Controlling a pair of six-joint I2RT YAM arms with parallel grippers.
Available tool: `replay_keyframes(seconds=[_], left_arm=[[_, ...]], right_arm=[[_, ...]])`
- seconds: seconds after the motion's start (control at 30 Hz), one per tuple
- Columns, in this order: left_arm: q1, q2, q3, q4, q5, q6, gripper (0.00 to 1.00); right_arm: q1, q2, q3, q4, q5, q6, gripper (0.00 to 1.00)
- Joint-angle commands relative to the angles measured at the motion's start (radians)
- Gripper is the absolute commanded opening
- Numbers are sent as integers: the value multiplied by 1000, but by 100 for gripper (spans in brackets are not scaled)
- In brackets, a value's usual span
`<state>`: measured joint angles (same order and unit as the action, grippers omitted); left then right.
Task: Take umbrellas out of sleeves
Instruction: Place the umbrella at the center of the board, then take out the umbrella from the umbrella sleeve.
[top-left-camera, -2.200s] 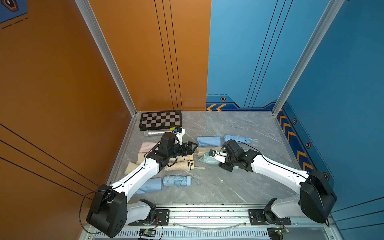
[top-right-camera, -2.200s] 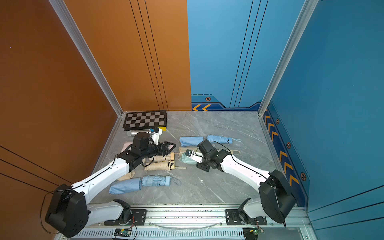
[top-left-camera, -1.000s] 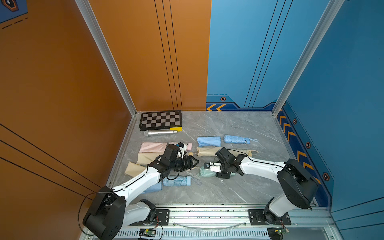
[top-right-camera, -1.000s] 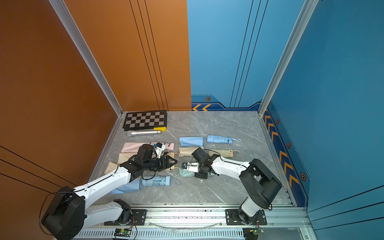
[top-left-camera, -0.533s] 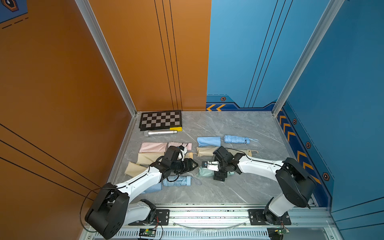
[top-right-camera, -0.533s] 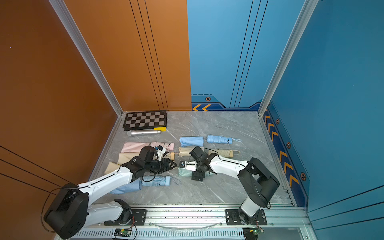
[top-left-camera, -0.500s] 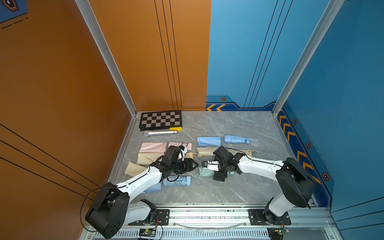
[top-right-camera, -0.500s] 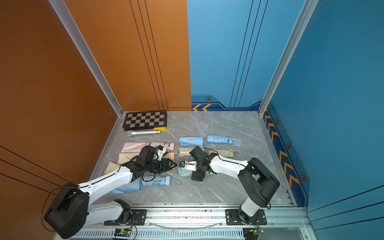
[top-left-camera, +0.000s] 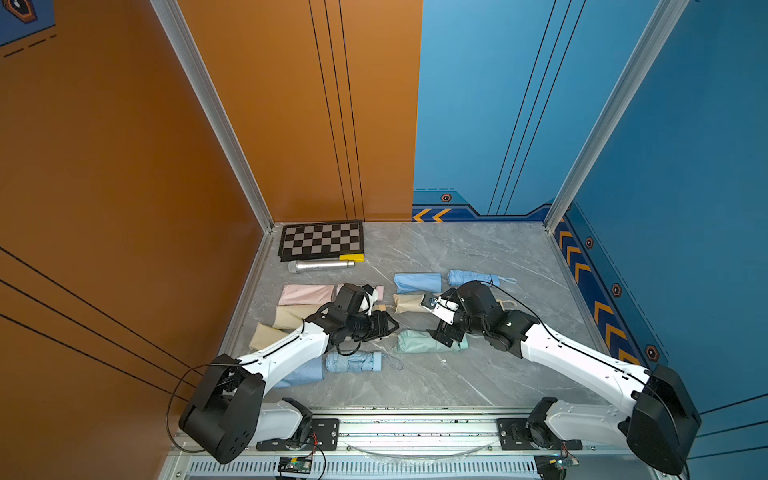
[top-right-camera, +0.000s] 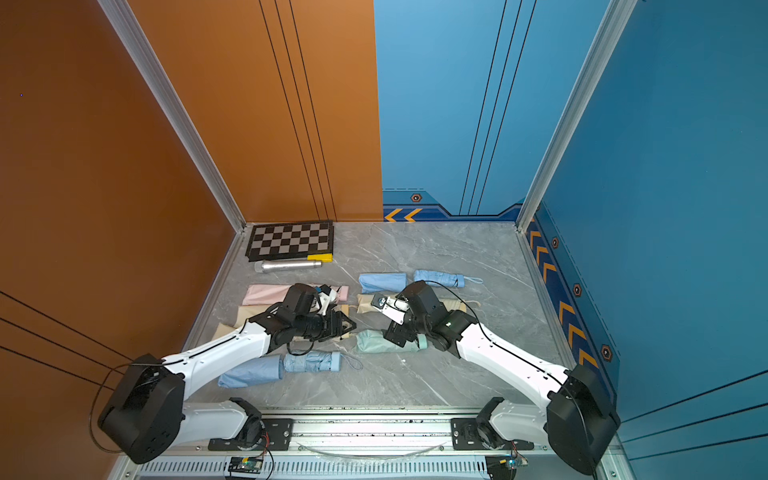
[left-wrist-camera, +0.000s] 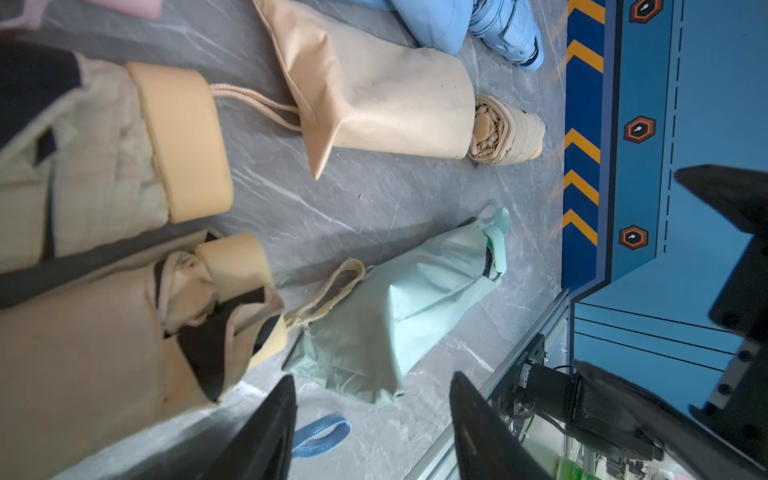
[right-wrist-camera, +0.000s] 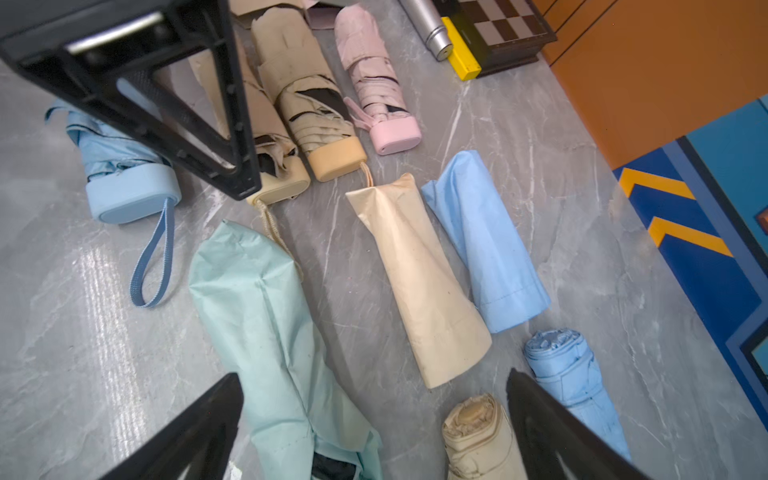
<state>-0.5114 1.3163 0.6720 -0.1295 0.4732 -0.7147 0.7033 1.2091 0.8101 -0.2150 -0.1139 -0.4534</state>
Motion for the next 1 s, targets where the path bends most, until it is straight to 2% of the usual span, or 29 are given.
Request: replay_keyframes(seconds=[0.0, 0.2, 0.47, 0.7, 0.9, 0.97], left_arm=[[-18, 33, 33, -45, 19, 16, 58], [-43, 97, 59, -50, 37, 23, 52], [-75, 123, 83, -50, 42, 18, 42], [-90, 130, 88, -49, 29, 17, 28], [-91, 129, 80, -84, 8, 19, 13], [-94, 125, 80, -84, 0, 21, 10]], right_arm=[[-50, -54, -39, 61, 44, 171, 100], [-115, -116, -69, 67, 179, 387, 100], [-205, -150, -89, 53, 208, 490, 100], [-267, -182, -91, -20, 197, 593, 100], [-360, -159, -79, -137, 87, 755, 100], [-380, -140, -70, -191, 91, 800, 100]])
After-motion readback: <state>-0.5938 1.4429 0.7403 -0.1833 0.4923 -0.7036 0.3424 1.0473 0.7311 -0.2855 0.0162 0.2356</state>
